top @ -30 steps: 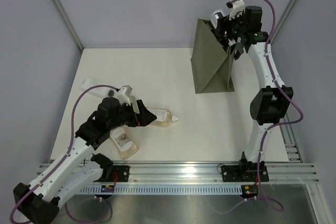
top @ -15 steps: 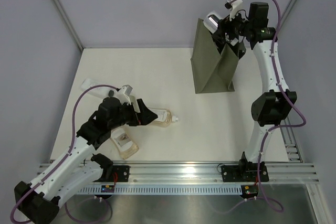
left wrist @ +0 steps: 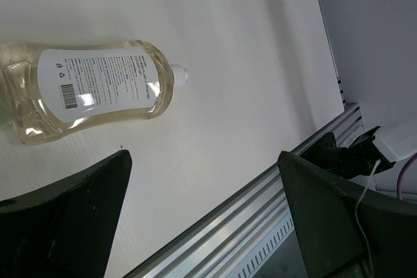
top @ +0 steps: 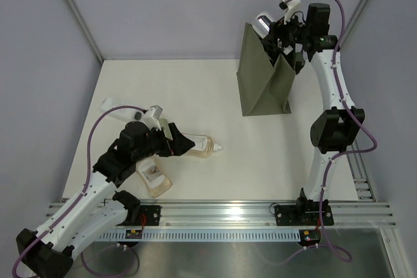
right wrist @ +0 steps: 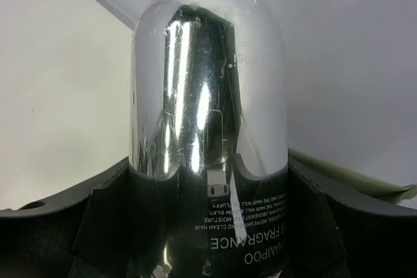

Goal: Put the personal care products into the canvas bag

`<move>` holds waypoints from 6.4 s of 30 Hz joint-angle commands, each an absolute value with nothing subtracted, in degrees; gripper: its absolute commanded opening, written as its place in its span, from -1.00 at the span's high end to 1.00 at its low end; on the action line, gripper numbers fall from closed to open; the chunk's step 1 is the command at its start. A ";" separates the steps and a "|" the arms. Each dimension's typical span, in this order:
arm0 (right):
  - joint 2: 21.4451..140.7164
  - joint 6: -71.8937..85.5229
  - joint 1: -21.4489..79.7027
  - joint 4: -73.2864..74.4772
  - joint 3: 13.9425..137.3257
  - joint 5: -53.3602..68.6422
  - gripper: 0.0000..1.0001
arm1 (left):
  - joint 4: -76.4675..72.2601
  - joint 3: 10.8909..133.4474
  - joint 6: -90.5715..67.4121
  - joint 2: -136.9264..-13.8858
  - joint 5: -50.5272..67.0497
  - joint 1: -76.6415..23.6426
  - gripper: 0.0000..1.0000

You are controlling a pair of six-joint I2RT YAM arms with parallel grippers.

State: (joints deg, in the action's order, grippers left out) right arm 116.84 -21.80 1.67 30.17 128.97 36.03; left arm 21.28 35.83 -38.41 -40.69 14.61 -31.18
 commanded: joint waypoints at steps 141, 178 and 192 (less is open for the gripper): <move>73.38 24.26 22.14 17.50 64.60 27.14 -0.99 | -34.48 41.05 -56.08 -81.75 41.06 -33.31 1.00; 92.81 16.26 44.21 24.34 76.81 12.84 -0.74 | -29.70 37.01 -74.79 -67.23 11.69 -31.64 1.00; 92.82 5.29 42.73 26.63 77.70 22.40 0.75 | -45.79 35.16 -85.87 -72.07 12.13 -32.43 0.36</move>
